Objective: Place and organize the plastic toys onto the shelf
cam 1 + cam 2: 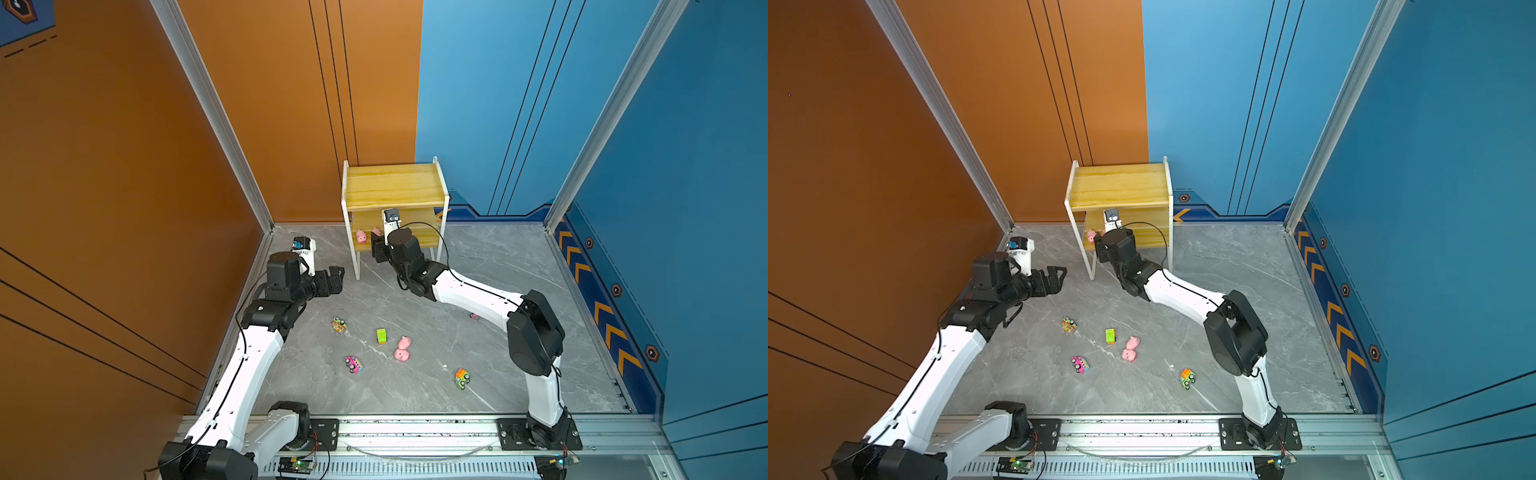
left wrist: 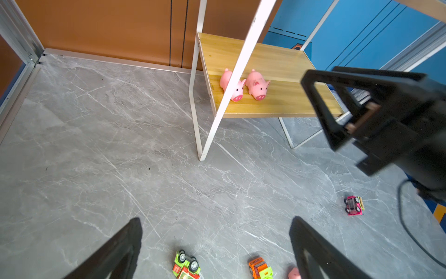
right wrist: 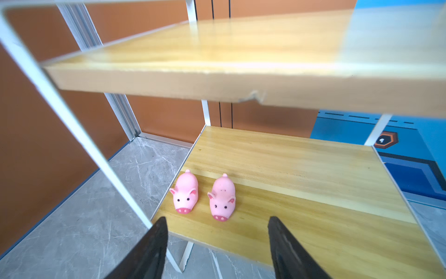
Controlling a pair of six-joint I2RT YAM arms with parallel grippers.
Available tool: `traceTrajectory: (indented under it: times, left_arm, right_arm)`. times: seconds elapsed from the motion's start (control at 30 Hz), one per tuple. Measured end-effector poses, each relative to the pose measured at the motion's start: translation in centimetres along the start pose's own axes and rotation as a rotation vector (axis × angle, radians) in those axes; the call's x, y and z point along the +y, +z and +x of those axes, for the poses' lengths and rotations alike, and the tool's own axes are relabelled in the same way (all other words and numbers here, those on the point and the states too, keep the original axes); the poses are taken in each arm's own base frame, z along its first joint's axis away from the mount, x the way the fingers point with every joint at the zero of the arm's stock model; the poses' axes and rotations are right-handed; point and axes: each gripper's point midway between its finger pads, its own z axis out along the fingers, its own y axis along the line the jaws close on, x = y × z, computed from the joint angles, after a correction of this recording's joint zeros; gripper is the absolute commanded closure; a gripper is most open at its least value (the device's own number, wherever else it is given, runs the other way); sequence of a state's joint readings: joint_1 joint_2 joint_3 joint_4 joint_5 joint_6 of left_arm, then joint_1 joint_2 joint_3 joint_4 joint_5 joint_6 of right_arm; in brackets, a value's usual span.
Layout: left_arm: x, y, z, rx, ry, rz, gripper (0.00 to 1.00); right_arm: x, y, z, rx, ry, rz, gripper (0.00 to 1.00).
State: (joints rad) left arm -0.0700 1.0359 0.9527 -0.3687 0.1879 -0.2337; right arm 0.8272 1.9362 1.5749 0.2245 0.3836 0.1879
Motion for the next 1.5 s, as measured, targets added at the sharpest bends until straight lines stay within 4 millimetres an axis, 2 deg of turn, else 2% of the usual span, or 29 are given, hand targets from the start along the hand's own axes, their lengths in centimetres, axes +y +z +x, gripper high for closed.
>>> traceTrajectory:
  times: [0.1, 0.2, 0.33, 0.43, 0.57, 0.63, 0.7, 0.83, 1.17, 1.37, 1.5]
  left_arm:
    - [0.4, 0.0, -0.2, -0.005, -0.018, -0.011, 0.05]
    - [0.7, 0.2, -0.1, -0.003, -0.035, -0.018, 0.05]
    - [1.1, 1.1, 0.4, 0.024, -0.049, -0.035, 0.05]
    - [1.0, 2.1, 1.3, 0.061, -0.052, -0.044, 0.05]
    - [-0.6, 3.5, 3.4, 0.134, -0.001, -0.041, 0.05]
    - [-1.6, 3.8, 4.6, 0.170, 0.043, -0.040, 0.05]
    - [-2.8, 3.9, 5.8, 0.203, 0.096, -0.038, 0.05]
    - [-4.8, 3.5, 8.0, 0.268, 0.159, -0.019, 0.07]
    - [-5.5, 1.3, 13.6, 0.380, 0.174, -0.010, 0.09]
    - [-6.2, 0.6, 14.4, 0.394, 0.184, 0.008, 0.09]
    - [-6.2, 0.7, 14.6, 0.412, 0.192, 0.003, 0.09]
  right_arm:
    - [-0.4, -3.1, 0.8, 0.010, 0.005, -0.017, 0.29]
    - [-0.9, -6.0, 3.0, 0.053, 0.005, -0.030, 0.29]
    - [-1.6, -9.3, 7.3, 0.155, -0.001, -0.047, 0.30]
    - [-2.1, -11.2, 11.4, 0.265, -0.007, -0.061, 0.31]
    - [-2.3, -13.7, 17.6, 0.430, -0.025, -0.089, 0.31]
    - [-2.0, -14.9, 20.0, 0.500, -0.043, -0.112, 0.33]
    - [-1.3, -15.9, 21.5, 0.551, -0.054, -0.145, 0.34]
    - [-0.4, -17.2, 22.7, 0.603, -0.068, -0.197, 0.36]
    - [-0.8, -19.5, 24.3, 0.658, -0.064, -0.250, 0.37]
    - [-0.9, -20.3, 25.7, 0.710, 0.001, -0.265, 0.38]
    - [-0.5, -20.0, 26.1, 0.727, 0.063, -0.264, 0.40]
